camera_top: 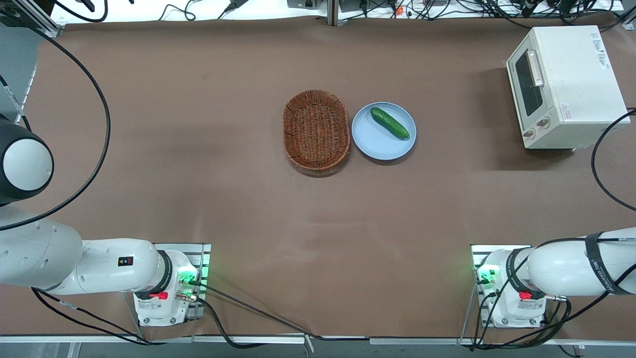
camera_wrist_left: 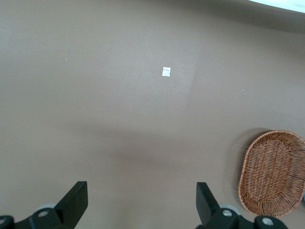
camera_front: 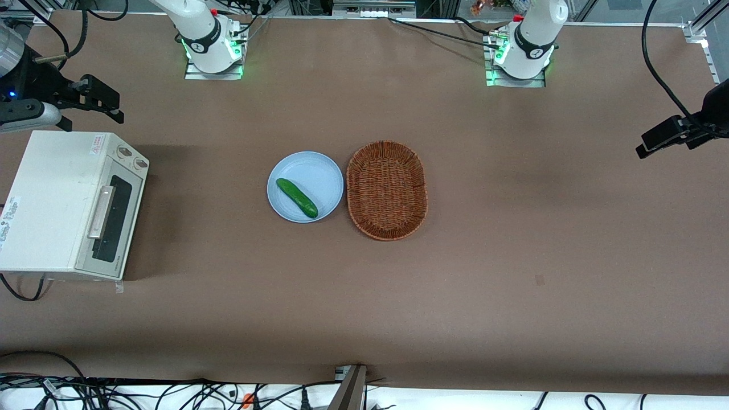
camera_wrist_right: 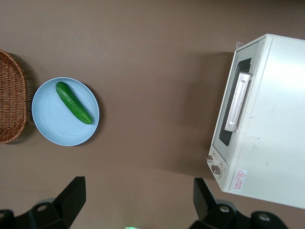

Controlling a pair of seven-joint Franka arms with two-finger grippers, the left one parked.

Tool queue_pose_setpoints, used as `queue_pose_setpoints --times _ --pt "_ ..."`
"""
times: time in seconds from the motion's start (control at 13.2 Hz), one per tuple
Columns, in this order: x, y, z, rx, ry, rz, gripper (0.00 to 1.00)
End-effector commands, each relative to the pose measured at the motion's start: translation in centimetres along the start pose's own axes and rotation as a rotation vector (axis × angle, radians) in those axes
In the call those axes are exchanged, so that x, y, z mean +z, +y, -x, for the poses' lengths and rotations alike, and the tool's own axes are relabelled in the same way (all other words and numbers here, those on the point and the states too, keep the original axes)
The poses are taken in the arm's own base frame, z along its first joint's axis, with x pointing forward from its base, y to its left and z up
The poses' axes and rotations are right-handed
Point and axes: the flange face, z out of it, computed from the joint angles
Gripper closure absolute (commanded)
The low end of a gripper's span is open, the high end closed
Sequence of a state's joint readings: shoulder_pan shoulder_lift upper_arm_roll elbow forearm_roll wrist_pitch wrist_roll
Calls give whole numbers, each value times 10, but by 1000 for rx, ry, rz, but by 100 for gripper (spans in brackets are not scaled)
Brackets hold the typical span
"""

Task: Open oven door with right arm only
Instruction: 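Move the right gripper down toward the toaster oven's door handle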

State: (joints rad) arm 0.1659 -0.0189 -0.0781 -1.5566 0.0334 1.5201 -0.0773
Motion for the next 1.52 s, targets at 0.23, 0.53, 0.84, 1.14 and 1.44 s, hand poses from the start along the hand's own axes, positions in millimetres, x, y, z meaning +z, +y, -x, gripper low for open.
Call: queue_pose_setpoints --times 0.23,0.53,0.84,1.14,1.44 --pt "-2 -1 -3 0 12 15 0" --pt "6 -16 -4 -17 -5 28 0" --pt "6 -12 -4 -15 -5 53 0" --pt "9 -10 -7 -11 -3 53 0" --pt "12 -5 -7 -15 -11 51 0"
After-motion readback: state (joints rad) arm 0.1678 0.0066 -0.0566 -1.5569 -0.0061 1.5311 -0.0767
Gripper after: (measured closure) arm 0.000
